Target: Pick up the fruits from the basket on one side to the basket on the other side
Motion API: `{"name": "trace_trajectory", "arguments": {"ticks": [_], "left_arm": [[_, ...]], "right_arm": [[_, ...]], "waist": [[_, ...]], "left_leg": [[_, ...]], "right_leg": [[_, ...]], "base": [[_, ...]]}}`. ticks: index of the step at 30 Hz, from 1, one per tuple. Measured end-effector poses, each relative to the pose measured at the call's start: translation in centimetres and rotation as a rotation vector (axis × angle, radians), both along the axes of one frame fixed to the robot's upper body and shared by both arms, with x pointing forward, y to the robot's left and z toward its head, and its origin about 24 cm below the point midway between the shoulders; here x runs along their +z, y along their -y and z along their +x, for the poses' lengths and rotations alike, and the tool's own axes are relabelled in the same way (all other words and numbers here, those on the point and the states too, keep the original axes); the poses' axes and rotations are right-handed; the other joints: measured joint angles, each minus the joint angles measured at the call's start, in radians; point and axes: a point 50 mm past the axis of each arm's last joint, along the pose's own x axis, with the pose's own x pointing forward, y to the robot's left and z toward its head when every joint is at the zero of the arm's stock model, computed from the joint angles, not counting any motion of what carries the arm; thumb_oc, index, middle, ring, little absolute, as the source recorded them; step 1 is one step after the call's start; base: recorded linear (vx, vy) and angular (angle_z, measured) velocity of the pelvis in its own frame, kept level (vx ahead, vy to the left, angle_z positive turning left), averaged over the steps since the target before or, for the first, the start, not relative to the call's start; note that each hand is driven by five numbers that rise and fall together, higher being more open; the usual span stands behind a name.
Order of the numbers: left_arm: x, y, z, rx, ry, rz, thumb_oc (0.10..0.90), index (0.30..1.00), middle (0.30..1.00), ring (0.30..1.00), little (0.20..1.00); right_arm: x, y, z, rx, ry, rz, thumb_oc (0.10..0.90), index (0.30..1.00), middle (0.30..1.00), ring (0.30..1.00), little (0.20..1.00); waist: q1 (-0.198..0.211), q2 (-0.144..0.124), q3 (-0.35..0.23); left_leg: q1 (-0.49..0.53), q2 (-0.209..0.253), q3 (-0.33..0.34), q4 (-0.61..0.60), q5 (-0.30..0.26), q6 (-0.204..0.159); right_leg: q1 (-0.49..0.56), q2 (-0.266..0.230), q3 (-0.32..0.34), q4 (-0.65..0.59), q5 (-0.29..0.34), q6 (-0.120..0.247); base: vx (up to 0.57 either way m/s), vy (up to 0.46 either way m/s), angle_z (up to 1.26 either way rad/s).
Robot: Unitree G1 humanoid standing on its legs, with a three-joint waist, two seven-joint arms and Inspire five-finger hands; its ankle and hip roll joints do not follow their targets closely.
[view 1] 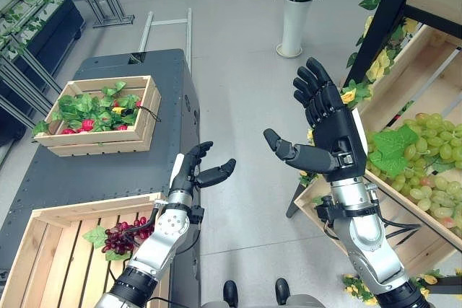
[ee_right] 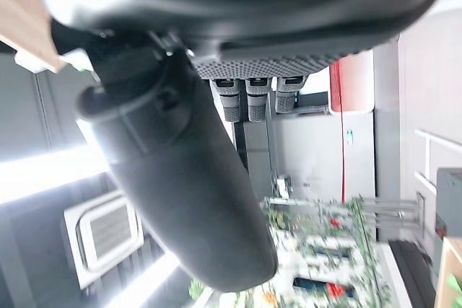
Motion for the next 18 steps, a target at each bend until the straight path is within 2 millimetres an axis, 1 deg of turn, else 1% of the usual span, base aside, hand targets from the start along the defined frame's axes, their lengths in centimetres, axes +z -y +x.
{"name": "trace_trajectory", "arguments": {"ticks": [3, 5, 7, 8, 10, 12, 13, 14, 16, 17, 18], "left_arm": [[0.0, -0.2, 0.0, 0.009, 0.002, 0.000, 0.800, 0.900, 0.900, 0.900, 0.900], [0.0, -0.7, -0.1, 0.029, 0.001, -0.001, 0.800, 0.900, 0.900, 0.900, 0.900], [-0.2, -1.1, -0.4, 0.056, -0.001, 0.009, 0.800, 0.900, 0.900, 0.900, 0.900], [-0.3, -1.1, -0.5, 0.062, -0.001, 0.010, 0.800, 0.900, 0.900, 0.900, 0.900], [-0.4, -1.3, -0.7, 0.088, 0.007, 0.032, 0.800, 0.900, 0.900, 0.900, 0.900], [-0.3, -1.7, -0.8, 0.113, 0.030, 0.054, 0.800, 0.900, 0.900, 0.900, 0.900], [-0.2, -2.3, -1.1, 0.146, 0.053, 0.082, 0.800, 0.900, 0.900, 0.900, 0.900], [-0.1, -2.9, -1.3, 0.188, 0.072, 0.106, 0.800, 0.900, 0.900, 0.900, 0.900], [0.1, -4.0, -1.6, 0.250, 0.091, 0.134, 0.800, 0.900, 0.900, 0.900, 0.900], [0.2, -5.2, -2.1, 0.306, 0.105, 0.167, 0.800, 0.900, 0.900, 0.900, 0.900], [0.3, -5.7, -2.2, 0.323, 0.108, 0.182, 0.800, 0.900, 0.900, 0.900, 0.900]], "right_arm": [[-0.7, 0.0, 0.2, 0.072, -0.065, -0.110, 0.800, 0.900, 0.900, 0.900, 0.900], [-1.8, -0.2, 0.4, 0.123, -0.158, -0.129, 0.800, 0.900, 0.900, 0.900, 0.900], [-3.2, -0.3, 0.6, 0.157, -0.254, -0.160, 0.800, 0.900, 0.900, 0.900, 0.900], [-3.5, -0.3, 0.6, 0.162, -0.273, -0.172, 0.800, 0.900, 0.900, 0.900, 0.900], [-4.8, -0.5, 0.6, 0.180, -0.341, -0.206, 0.800, 0.900, 0.900, 0.900, 0.900], [-5.5, -0.5, 0.5, 0.198, -0.380, -0.224, 0.800, 0.900, 0.900, 0.900, 0.900], [-6.3, -0.5, 0.4, 0.207, -0.415, -0.236, 0.800, 0.900, 0.900, 0.900, 0.900], [-7.0, -0.3, 0.3, 0.213, -0.455, -0.249, 0.800, 0.900, 0.900, 0.900, 0.900], [-8.1, -0.2, 0.0, 0.216, -0.510, -0.259, 0.800, 0.900, 0.900, 0.900, 0.900], [-9.0, -0.1, -0.4, 0.224, -0.553, -0.270, 0.800, 0.900, 0.900, 0.900, 0.900], [-9.4, -0.1, -0.6, 0.226, -0.569, -0.273, 0.800, 0.900, 0.900, 0.900, 0.900]], "waist": [[0.003, -0.007, -0.002], [0.003, -0.010, -0.002], [0.006, -0.011, -0.002], [0.010, -0.012, -0.002], [0.030, -0.013, -0.001], [0.036, -0.015, -0.002], [0.038, -0.018, -0.002], [0.049, -0.020, -0.002], [0.061, -0.021, -0.002], [0.074, -0.022, -0.002], [0.081, -0.022, -0.002]], "left_leg": [[0.000, 0.000, -0.004, 0.000, 0.000, 0.000], [-0.001, 0.001, -0.005, 0.000, 0.000, 0.000], [-0.003, 0.000, -0.011, 0.000, 0.001, -0.001], [-0.004, 0.000, -0.012, 0.000, 0.001, -0.001], [-0.005, 0.000, -0.017, 0.000, 0.002, -0.002], [-0.009, 0.000, -0.032, 0.000, 0.004, -0.003], [-0.010, -0.001, -0.046, 0.000, 0.007, -0.003], [-0.010, -0.001, -0.055, 0.000, 0.007, -0.004], [-0.012, -0.001, -0.070, 0.000, 0.009, -0.006], [-0.014, -0.001, -0.075, 0.000, 0.009, -0.007], [-0.015, -0.001, -0.078, 0.000, 0.010, -0.007]], "right_leg": [[0.001, 0.001, -0.003, 0.000, -0.001, -0.001], [0.002, 0.001, -0.005, 0.000, -0.001, -0.001], [0.003, 0.000, -0.012, 0.000, -0.001, -0.002], [0.003, 0.000, -0.016, 0.000, -0.001, -0.002], [0.004, 0.000, -0.031, 0.000, -0.002, -0.003], [0.007, 0.000, -0.046, 0.000, -0.005, -0.004], [0.011, 0.000, -0.059, 0.000, -0.008, -0.005], [0.014, 0.001, -0.064, 0.000, -0.011, -0.007], [0.020, 0.000, -0.084, 0.000, -0.016, -0.009], [0.019, 0.002, -0.086, 0.000, -0.018, -0.010], [0.019, 0.002, -0.088, 0.000, -0.019, -0.010]], "base": [[0.02, -0.014, 0.02], [0.02, -0.011, 0.02], [0.02, -0.013, 0.07], [0.04, -0.016, 0.06], [0.06, -0.026, 0.07], [0.07, -0.024, 0.22], [0.07, -0.019, 0.33], [0.08, -0.015, 0.32], [0.08, -0.002, 0.23], [0.07, 0.013, 0.14], [0.07, 0.025, 0.15]]}}
